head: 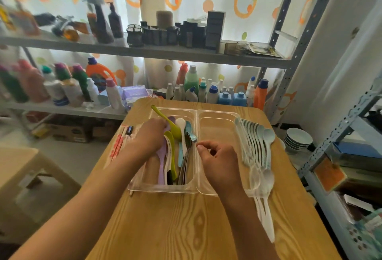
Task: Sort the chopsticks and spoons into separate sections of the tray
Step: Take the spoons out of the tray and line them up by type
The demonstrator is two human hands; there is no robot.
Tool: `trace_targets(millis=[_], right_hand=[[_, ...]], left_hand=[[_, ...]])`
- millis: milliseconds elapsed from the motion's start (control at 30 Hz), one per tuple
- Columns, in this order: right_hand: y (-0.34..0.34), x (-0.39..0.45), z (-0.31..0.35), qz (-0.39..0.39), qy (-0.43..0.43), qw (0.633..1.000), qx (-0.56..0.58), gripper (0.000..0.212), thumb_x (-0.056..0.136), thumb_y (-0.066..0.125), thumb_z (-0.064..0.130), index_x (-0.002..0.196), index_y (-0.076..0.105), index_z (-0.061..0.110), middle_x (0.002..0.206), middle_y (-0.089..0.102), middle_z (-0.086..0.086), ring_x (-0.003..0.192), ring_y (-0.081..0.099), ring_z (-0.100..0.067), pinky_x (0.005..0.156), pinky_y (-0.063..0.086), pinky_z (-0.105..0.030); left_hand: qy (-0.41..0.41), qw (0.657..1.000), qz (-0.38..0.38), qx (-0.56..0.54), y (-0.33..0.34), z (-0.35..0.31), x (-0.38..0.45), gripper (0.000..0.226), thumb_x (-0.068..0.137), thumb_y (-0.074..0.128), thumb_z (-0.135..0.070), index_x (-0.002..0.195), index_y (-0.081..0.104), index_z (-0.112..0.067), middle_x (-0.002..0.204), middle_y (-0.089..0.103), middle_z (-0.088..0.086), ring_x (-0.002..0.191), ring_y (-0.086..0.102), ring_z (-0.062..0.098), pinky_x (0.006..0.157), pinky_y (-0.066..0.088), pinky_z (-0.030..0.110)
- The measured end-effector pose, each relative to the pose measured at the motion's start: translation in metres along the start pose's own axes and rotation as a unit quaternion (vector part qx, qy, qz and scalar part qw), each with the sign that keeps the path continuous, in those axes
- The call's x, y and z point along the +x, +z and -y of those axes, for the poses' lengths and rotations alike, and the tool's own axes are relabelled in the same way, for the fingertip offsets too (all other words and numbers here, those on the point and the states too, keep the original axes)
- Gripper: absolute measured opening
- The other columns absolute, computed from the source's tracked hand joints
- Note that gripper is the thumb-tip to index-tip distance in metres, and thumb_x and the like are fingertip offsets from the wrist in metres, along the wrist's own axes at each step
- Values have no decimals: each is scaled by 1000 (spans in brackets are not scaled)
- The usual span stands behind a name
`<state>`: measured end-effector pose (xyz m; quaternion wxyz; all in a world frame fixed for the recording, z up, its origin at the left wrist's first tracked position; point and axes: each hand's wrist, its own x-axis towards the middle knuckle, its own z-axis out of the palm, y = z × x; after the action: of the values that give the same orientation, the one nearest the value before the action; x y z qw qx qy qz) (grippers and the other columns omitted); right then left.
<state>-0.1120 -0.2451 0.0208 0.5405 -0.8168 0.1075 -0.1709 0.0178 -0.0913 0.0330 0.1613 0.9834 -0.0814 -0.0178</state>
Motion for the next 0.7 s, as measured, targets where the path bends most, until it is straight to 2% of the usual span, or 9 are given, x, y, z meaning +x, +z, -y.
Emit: trace_targets(millis=[133, 233, 367, 433, 500, 567, 633, 700], right_hand=[[-4, -1, -3, -4, -4, 1000, -10, 17, 95, 63, 22, 107, 75, 22, 88, 72, 11, 78, 66, -2, 72, 56, -18], [-7, -1, -6, -3, -6, 1000, -18, 16, 95, 64, 21, 106, 75, 22, 87, 72, 12, 75, 64, -1, 67, 51, -12], [-7, -1, -9, 0, -3, 1000, -20, 16, 95, 63, 21, 106, 74, 23, 88, 71, 12, 74, 63, 1, 64, 49, -9], [-5, -1, -10, 3, -3, 1000, -15, 16, 94, 64, 21, 106, 75, 23, 87, 71, 14, 75, 63, 4, 65, 49, -9], [-2, -1, -12, 5, -1, 1000, -5, 15, 94, 64, 21, 104, 75, 23, 81, 70, 14, 67, 62, 5, 61, 48, -10], [2, -2, -10, 10, 2, 1000, 7, 14, 95, 64, 21, 104, 75, 23, 78, 70, 12, 64, 61, 3, 58, 47, -11], [8, -2, -6, 15, -5, 1000, 20, 15, 95, 63, 21, 105, 75, 22, 83, 70, 12, 73, 65, 1, 64, 50, -11], [15, -3, 0, 23, -33, 999, 30, 15, 95, 64, 22, 106, 74, 21, 87, 70, 14, 82, 65, 2, 70, 53, -13]], left_hand=[[19, 1000, -7, 20, 6, -3, 2, 33, 97, 52, -18, 130, 53, -13, 120, 62, 15, 112, 59, 32, 93, 44, 38], [4, 1000, -5, 21, 7, -5, 2, 34, 100, 44, -20, 132, 51, -8, 124, 59, 20, 116, 55, 35, 97, 41, 39], [-30, 999, -29, -17, -1, -8, 0, 29, 98, 50, -18, 122, 59, -5, 119, 62, 17, 112, 57, 34, 92, 42, 36], [-30, 998, -46, -43, -8, -8, -2, 26, 93, 59, -18, 116, 62, -7, 110, 65, 14, 104, 61, 32, 86, 47, 37], [-31, 996, -71, -53, -18, -7, -7, 27, 85, 68, -14, 112, 65, -11, 101, 68, 9, 93, 65, 28, 76, 54, 35], [-23, 994, -95, -43, -30, -6, -13, 34, 83, 69, -10, 117, 67, -12, 103, 71, 9, 94, 66, 28, 83, 55, 37], [8, 991, -125, -41, -43, -7, -20, 32, 86, 64, -8, 117, 69, -11, 108, 71, 10, 99, 65, 28, 91, 50, 36], [48, 985, -159, -52, -55, -9, -30, 24, 90, 59, -7, 108, 73, -12, 105, 72, 9, 92, 63, 22, 83, 48, 30]])
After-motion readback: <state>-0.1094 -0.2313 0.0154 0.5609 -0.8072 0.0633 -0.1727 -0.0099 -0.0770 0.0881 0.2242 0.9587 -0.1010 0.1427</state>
